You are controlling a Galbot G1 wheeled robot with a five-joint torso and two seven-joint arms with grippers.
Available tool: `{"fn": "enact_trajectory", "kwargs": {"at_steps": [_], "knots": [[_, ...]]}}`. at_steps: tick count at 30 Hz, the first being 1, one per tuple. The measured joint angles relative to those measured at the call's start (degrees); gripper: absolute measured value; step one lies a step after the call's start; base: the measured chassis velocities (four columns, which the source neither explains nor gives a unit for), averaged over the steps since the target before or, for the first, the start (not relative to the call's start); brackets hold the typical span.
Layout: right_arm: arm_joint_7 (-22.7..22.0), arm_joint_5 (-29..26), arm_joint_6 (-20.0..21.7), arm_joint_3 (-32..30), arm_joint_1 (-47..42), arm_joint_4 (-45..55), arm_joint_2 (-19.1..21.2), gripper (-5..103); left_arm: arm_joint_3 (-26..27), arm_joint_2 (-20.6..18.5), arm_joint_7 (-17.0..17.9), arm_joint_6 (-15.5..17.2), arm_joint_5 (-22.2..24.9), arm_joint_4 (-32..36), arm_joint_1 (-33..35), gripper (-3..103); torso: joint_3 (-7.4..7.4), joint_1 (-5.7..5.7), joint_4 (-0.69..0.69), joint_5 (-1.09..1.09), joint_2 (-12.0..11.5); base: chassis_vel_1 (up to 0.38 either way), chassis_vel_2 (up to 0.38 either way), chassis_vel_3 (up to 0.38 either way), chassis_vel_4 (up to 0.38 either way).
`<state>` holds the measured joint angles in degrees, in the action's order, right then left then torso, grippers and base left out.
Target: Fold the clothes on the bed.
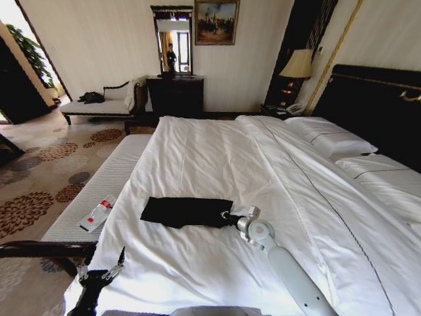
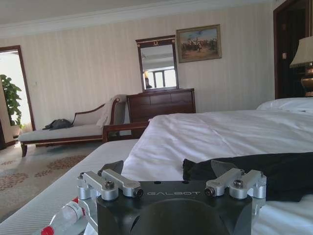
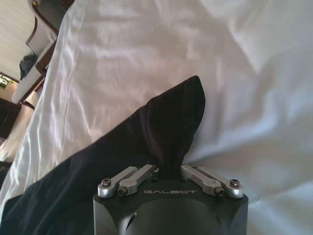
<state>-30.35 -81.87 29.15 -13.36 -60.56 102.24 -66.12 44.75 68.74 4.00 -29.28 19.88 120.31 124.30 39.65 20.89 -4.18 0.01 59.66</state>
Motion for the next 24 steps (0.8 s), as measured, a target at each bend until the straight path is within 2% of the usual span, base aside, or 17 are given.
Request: {"fn": "enact_trajectory", "kwargs": {"at_steps": [4, 8, 17, 21, 24], "knots": [[-0.4, -0.3, -0.5, -3.4, -1.5, 2.0, 1.3, 6, 0.0, 0.0, 0.0, 0.0, 0.0, 0.0, 0.0, 100, 0.0, 0.0, 0.0, 0.0, 0.0, 0.0, 0.0, 0.0, 0.0], [-0.5, -0.7, -0.8, -7.4, -4.1, 3.8, 4.3, 6, 0.0, 0.0, 0.0, 0.0, 0.0, 0.0, 0.0, 100, 0.0, 0.0, -0.02, 0.0, 0.0, 0.0, 0.0, 0.0, 0.0], [0.3, -0.1, -0.7, -13.0, -7.0, 4.5, 8.2, 6, 0.0, 0.0, 0.0, 0.0, 0.0, 0.0, 0.0, 100, -0.01, 0.0, -0.01, 0.0, 0.0, 0.0, 0.0, 0.0, 0.0], [0.7, 0.9, -0.6, -13.3, -7.1, 4.8, 9.5, 6, 0.0, 0.0, 0.0, 0.0, 0.0, 0.0, 0.0, 100, 0.0, 0.0, -0.02, 0.0, 0.0, 0.0, 0.0, 0.0, 0.0], [1.3, 3.4, -1.1, -11.3, -6.3, 6.0, 10.5, 6, 0.0, 0.0, 0.0, 0.0, 0.0, 0.0, 0.0, 100, 0.0, 0.0, -0.02, -0.02, 0.0, 0.0, 0.0, 0.0, 0.0]]}}
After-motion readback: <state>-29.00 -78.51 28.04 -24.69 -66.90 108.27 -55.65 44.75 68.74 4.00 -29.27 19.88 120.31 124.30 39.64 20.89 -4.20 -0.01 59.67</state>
